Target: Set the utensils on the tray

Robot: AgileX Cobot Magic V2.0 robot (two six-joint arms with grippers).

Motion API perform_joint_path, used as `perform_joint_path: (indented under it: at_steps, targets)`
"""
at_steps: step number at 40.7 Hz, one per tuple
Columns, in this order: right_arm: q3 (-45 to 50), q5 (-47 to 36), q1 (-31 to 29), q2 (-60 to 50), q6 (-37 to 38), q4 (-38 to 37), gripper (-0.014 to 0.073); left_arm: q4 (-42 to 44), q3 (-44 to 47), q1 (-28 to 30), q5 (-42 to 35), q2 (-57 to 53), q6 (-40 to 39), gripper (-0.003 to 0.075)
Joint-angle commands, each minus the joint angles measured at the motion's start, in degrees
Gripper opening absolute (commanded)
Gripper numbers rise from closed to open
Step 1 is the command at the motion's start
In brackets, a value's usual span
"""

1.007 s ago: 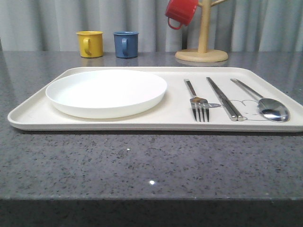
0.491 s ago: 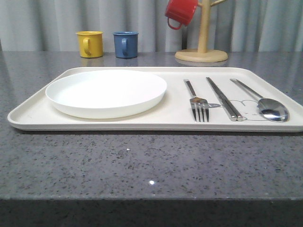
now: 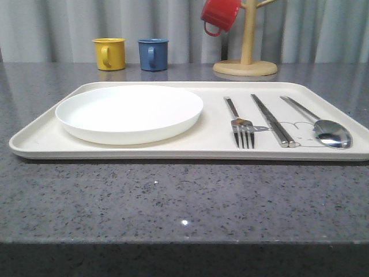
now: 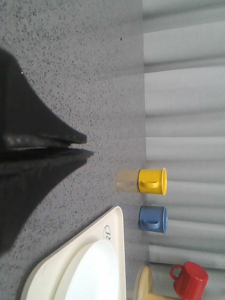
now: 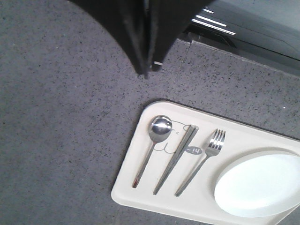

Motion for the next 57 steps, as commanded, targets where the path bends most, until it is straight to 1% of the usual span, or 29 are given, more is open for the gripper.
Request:
perform_joint_path:
  at_steps: [1, 13, 16, 19, 26, 29, 33, 38, 43, 45, 57]
  targets:
    - [-1.1, -4.0, -0.2, 0.8, -0.2, -0.2, -0.0116, -0.5, 1.1, 0.1, -4.9, -1.3, -0.5, -0.0020]
    - [-1.1, -4.0, -0.2, 0.8, -0.2, -0.2, -0.0116, -0.5, 1.1, 0.1, -4.9, -1.3, -0.5, -0.0020]
    - [0.4, -6.3, -0.5, 0.1, -0.4, -1.3, -0.0116, -0.5, 1.1, 0.1, -4.9, -1.3, -0.5, -0.0020]
    - [4.5, -13.9, -2.2, -1.4, -0.4, -2.7, -0.0116, -0.5, 1.1, 0.1, -4.9, -1.3, -0.5, -0.0020]
    - [22.9, -37.6, -7.7, -8.4, -0.4, -2.8, -0.0116, -0.5, 1.1, 0.1, -4.9, -1.3, -0.5, -0.0020]
    - [30.8, -46.3, -8.4, -11.4, -0.4, -2.3, -0.0116, -0.5, 1.1, 0.1, -4.9, -1.3, -0.5, -0.0020]
    - [38.9, -55.4, -8.4, -14.5, -0.4, -2.3, -0.0116, -0.5, 1.1, 0.1, -4.9, -1.3, -0.5, -0.0020]
    - [46.2, -62.6, -8.4, -17.1, -0.4, -2.3, -0.0116, -0.5, 1.1, 0.1, -4.9, -1.3, -0.5, -0.0020]
    - [50.6, -66.5, -8.4, -19.8, -0.4, -2.3, -0.0116, -0.5, 1.1, 0.1, -4.9, -1.3, -0.5, -0.0020]
    - [50.5, -65.5, -8.4, -19.6, -0.4, -2.3, -0.0116, -0.5, 1.1, 0.1, -4.9, -1.3, -0.5, -0.0020]
    - [50.6, -65.5, -8.4, -19.5, -0.4, -2.3, -0.0116, -0.5, 1.1, 0.1, -4.9, -1.1, -0.5, -0.0020]
